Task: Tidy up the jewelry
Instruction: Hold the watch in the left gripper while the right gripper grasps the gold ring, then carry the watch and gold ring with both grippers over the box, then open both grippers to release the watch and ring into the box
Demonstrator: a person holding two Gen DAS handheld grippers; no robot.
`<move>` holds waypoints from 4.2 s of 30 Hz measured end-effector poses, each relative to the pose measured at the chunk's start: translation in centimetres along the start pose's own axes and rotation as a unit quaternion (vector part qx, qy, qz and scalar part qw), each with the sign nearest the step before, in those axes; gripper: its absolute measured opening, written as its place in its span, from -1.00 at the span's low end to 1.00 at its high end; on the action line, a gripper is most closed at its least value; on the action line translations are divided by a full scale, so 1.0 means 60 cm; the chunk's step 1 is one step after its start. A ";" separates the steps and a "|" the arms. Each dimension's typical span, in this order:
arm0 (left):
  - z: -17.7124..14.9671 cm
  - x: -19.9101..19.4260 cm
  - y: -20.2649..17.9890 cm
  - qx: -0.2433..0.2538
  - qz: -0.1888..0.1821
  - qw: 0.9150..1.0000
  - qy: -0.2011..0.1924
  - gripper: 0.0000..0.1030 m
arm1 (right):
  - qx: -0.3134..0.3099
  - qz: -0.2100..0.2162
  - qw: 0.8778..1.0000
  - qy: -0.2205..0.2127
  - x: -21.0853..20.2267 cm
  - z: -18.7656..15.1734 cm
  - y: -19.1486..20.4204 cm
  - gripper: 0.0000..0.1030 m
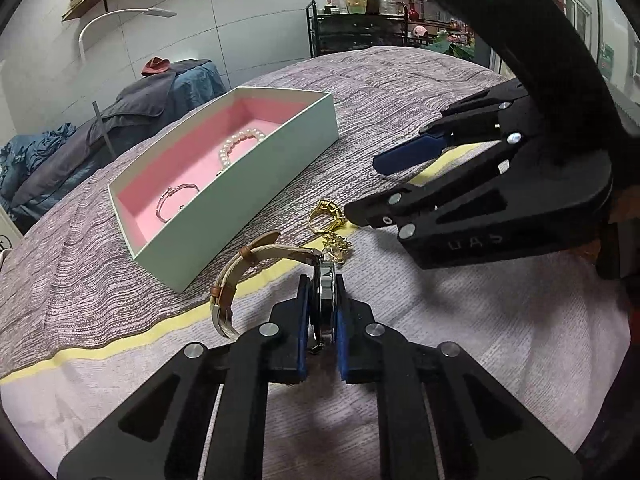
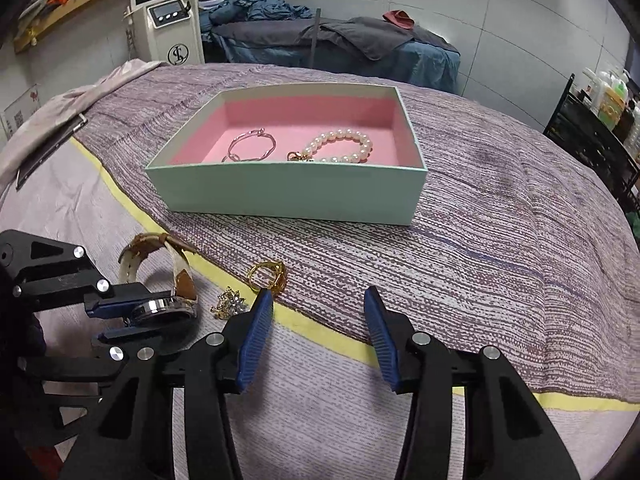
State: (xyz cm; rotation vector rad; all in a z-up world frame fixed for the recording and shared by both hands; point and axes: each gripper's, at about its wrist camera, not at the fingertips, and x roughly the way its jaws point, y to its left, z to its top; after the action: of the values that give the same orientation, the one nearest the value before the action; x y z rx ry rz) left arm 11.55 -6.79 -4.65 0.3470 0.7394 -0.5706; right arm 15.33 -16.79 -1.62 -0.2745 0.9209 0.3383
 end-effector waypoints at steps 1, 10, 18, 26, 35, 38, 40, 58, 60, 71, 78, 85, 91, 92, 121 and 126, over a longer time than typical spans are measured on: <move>0.000 -0.002 0.005 -0.007 -0.002 1.000 -0.002 -0.78 | -0.011 0.000 1.000 0.005 0.004 0.001 0.005 -0.17; 0.000 -0.024 0.041 -0.058 -0.010 0.998 -0.021 -0.78 | -0.058 0.016 0.998 0.008 0.017 0.014 0.030 -0.34; -0.004 -0.047 0.069 -0.090 0.004 0.995 -0.036 -0.78 | -0.069 0.031 0.997 0.006 0.026 0.023 0.040 -0.57; -0.011 -0.066 0.094 -0.117 0.007 0.992 -0.049 -0.78 | -0.036 0.053 0.998 -0.012 0.003 0.021 0.027 -0.64; 0.002 -0.078 0.099 -0.113 0.012 0.992 -0.063 -0.78 | -0.014 0.060 0.998 -0.018 -0.004 0.023 0.016 -0.99; 0.002 -0.078 0.099 -0.113 0.013 0.991 -0.063 -0.78 | -0.012 0.064 0.998 -0.017 0.001 0.025 0.015 -0.90; 0.002 -0.076 0.099 -0.112 0.016 0.992 -0.062 -0.78 | -0.011 0.063 0.998 -0.018 0.003 0.028 0.017 -0.67; -0.006 -0.072 0.113 -0.125 0.025 0.990 -0.057 -0.78 | 0.004 0.042 0.999 0.020 0.040 0.044 0.049 -0.54; -0.007 -0.072 0.115 -0.127 0.026 0.990 -0.058 -0.78 | 0.016 0.051 0.998 0.015 0.036 0.044 0.042 -0.54; 0.007 -0.087 0.127 -0.130 0.021 0.988 -0.076 -0.78 | 0.050 0.094 0.993 -0.058 -0.032 0.049 0.016 -0.54; 0.044 -0.088 0.132 -0.117 0.023 0.989 -0.087 -0.78 | 0.065 0.087 0.990 -0.090 -0.055 0.074 -0.006 -0.54; 0.105 -0.051 0.158 -0.101 0.028 0.992 -0.077 -0.78 | 0.062 0.065 0.992 -0.092 -0.040 0.124 -0.023 -0.54; 0.155 0.022 0.177 -0.080 0.024 0.996 -0.031 -0.78 | 0.047 0.039 0.995 -0.079 -0.004 0.166 -0.033 -0.54; 0.158 0.033 0.178 -0.079 0.023 0.996 -0.024 -0.78 | 0.046 0.036 0.995 -0.074 0.006 0.171 -0.036 -0.54; 0.177 0.125 0.205 -0.073 0.012 0.996 0.048 -0.77 | -0.012 0.010 1.000 -0.022 0.078 0.177 -0.030 -0.48; 0.181 0.091 0.218 -0.095 0.016 0.995 0.023 -0.75 | 0.007 0.002 0.999 -0.044 0.050 0.169 -0.038 -0.31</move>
State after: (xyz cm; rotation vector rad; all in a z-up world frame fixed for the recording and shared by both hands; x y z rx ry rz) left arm 28.43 -3.68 0.26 0.1957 0.8236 -0.4591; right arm 25.28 -14.57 1.98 -0.2425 0.8373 0.3445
